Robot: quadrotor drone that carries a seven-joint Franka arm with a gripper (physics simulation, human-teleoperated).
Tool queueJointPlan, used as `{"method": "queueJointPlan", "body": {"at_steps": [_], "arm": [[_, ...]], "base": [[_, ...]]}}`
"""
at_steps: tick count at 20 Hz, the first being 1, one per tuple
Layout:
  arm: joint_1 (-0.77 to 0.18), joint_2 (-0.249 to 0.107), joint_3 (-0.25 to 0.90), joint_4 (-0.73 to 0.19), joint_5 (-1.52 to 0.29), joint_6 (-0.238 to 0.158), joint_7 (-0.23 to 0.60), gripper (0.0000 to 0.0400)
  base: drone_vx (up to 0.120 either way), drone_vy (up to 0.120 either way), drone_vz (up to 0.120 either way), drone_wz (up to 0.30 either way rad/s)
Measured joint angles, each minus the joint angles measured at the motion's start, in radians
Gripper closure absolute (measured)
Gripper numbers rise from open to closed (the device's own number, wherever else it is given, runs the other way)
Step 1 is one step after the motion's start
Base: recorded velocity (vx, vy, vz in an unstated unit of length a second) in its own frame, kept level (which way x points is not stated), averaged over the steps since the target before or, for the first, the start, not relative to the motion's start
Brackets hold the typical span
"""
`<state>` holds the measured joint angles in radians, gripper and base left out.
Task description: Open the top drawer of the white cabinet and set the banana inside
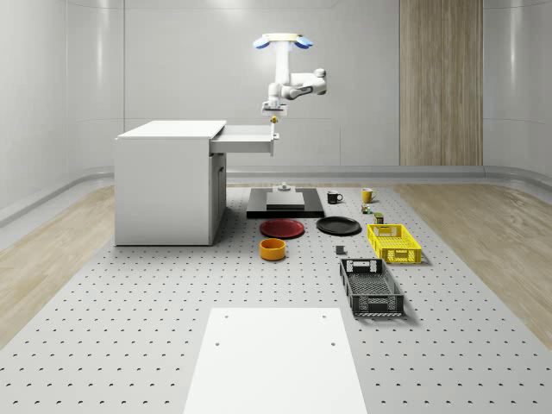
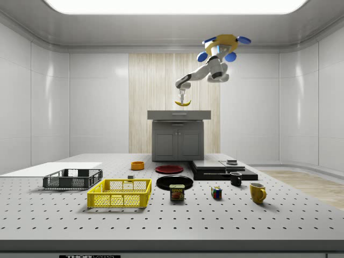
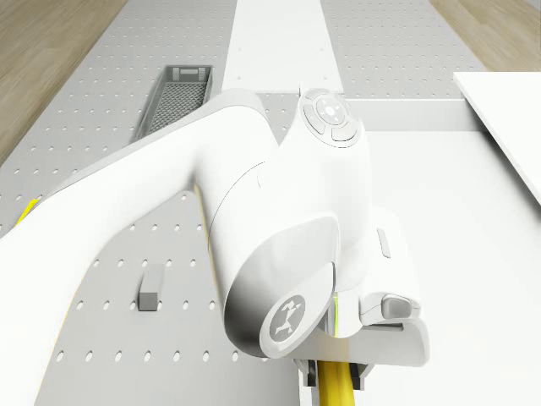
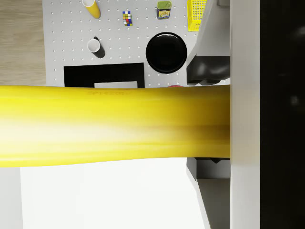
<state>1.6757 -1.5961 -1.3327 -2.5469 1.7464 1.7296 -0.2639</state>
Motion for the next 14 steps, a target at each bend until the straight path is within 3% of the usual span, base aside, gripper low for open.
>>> {"method": "queueJointPlan", "body": {"at_steps": [12,14], "arm": [[0.000,0.000,0.000,0.000,0.000,0.000,0.000,0.0207],[0.000,-0.001,0.000,0.000,0.000,0.001,0.000,0.0207]], "base": [[0.000,-0.120,0.000,0.000],[0.000,-0.120,-0.080,0.000]]}}
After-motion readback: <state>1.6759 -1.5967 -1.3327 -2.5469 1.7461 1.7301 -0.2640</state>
